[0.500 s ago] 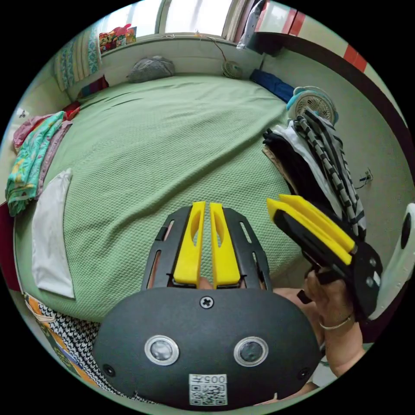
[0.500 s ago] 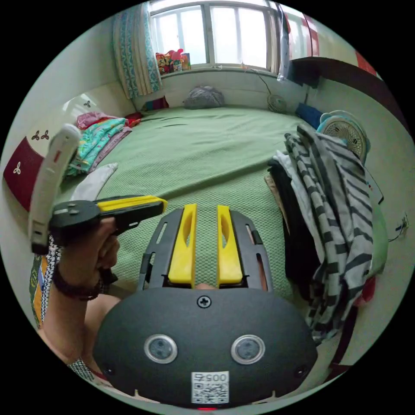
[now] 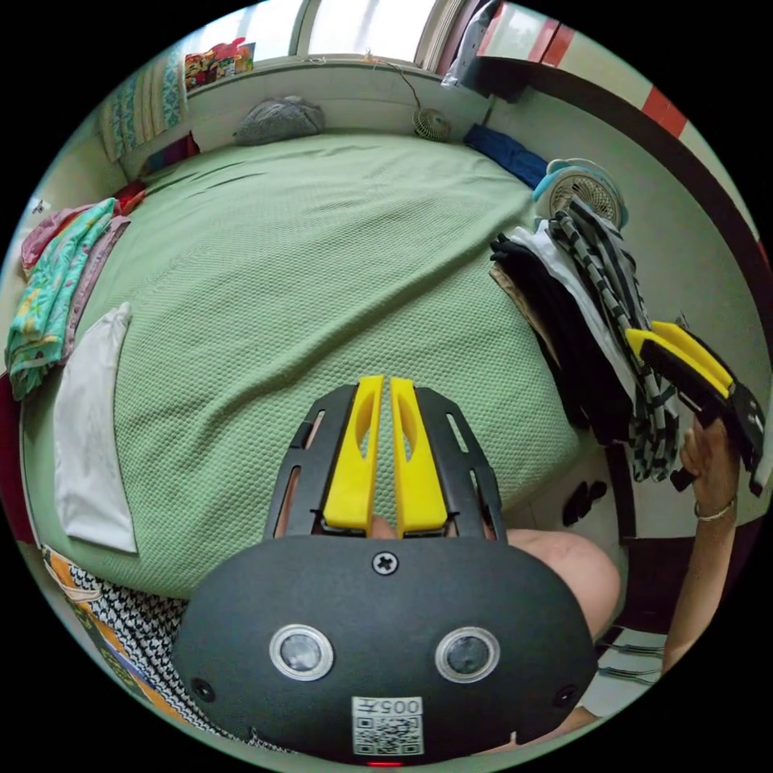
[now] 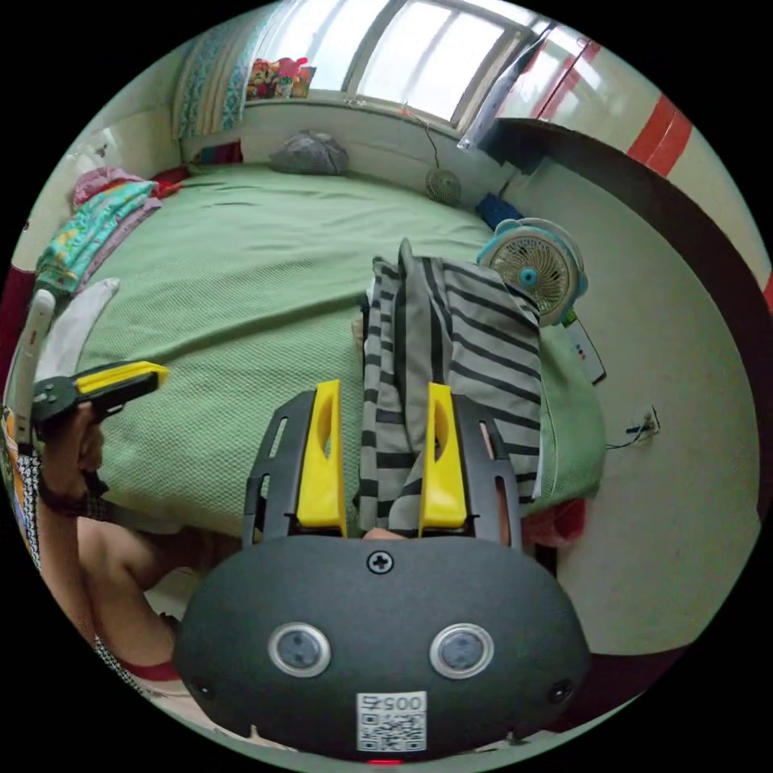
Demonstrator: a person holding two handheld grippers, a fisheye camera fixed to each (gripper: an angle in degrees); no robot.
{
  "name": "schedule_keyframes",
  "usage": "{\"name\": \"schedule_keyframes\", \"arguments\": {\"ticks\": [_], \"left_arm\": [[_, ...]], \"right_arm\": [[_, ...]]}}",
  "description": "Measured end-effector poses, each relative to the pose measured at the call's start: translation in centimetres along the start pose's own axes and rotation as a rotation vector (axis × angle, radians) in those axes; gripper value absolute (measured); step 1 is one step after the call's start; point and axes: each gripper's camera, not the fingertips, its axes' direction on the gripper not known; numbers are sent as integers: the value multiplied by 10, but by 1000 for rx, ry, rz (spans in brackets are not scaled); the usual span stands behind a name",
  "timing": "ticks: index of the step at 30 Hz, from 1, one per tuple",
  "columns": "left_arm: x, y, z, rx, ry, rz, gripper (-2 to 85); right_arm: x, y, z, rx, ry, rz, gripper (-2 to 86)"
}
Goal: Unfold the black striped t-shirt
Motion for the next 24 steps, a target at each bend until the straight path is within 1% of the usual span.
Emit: {"name": "schedule_keyframes", "arguments": {"ticks": [1,4,6,8,13,21,24], "left_arm": [[-2,-2,2,-7,8,-3,35],[-5,-7,7,-20,13,-2,35],[-6,-10,8,-19,9,2,35],[-9,-13,9,-14,14,2,35],[-16,-21,13,-27,30,1,31],[-27,-30,17,-49,38,12,22],[-32,-33,18,-58,51,8,21]], "right_arm": [[1,-1,6,-35,31,12,112],[4,-3,9,-52,64,25,96],[12,-6,2,-44,39,53,86],[30,-8,-12,-11,-27,113,60],[64,-13,-26,16,-59,210,35],[64,-14,-29,16,-60,176,30],[56,-19,-27,-5,8,123,54]]}}
